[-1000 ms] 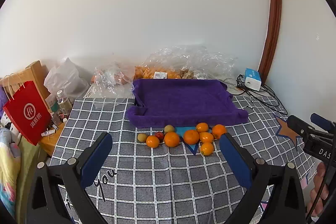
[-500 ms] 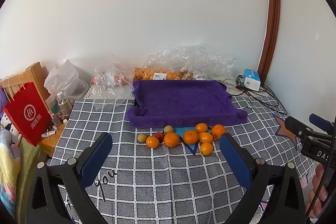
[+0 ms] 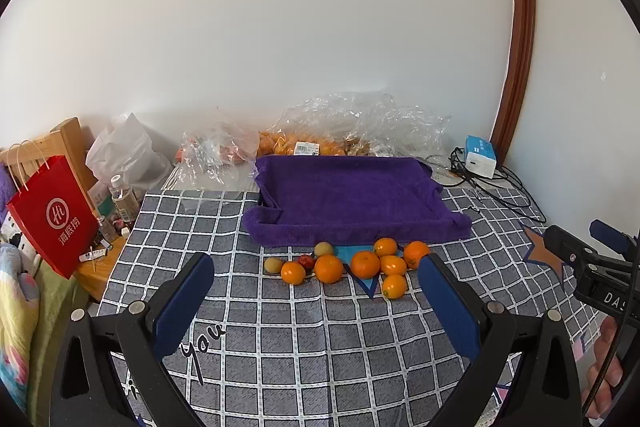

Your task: Organize fruits

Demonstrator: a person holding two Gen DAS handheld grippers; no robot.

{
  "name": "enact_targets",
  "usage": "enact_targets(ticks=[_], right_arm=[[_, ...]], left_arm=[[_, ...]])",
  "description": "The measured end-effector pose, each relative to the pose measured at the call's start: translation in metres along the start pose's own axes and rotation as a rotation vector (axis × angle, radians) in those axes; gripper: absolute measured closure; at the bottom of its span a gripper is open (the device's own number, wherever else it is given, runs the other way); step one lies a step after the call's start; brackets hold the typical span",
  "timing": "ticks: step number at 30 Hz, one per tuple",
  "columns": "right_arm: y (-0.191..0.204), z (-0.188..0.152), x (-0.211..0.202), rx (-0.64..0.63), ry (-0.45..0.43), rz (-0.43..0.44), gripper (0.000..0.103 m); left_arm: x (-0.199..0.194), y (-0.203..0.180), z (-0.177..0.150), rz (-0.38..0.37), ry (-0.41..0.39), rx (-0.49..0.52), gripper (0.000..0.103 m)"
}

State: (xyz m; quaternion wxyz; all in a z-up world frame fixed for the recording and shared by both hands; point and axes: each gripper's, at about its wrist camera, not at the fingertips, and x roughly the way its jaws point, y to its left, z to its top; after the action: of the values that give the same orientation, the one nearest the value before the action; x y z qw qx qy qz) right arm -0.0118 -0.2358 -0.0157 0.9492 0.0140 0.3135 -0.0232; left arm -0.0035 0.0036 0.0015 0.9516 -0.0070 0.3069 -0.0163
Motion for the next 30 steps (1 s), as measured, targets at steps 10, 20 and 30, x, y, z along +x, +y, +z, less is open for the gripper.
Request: enact_targets(ticks=[10, 20, 30], right_arm=[[0.002, 0.000, -0.003, 0.001, -0.010, 0.004, 0.000], [0.006, 0.000, -0.006, -0.006, -0.020, 0.010, 0.000], [0.010, -0.002, -0.003, -0.016, -0.014, 0.013, 0.000]], left_arm=[[-0.003, 0.001, -0.001, 0.001, -0.011, -0.002, 0.000], [-0.005, 0.001, -0.001, 0.000, -0.019, -0.003, 0.000], [-0.007, 0.000, -0.002, -0.010, -0.032, -0.004, 0.000]])
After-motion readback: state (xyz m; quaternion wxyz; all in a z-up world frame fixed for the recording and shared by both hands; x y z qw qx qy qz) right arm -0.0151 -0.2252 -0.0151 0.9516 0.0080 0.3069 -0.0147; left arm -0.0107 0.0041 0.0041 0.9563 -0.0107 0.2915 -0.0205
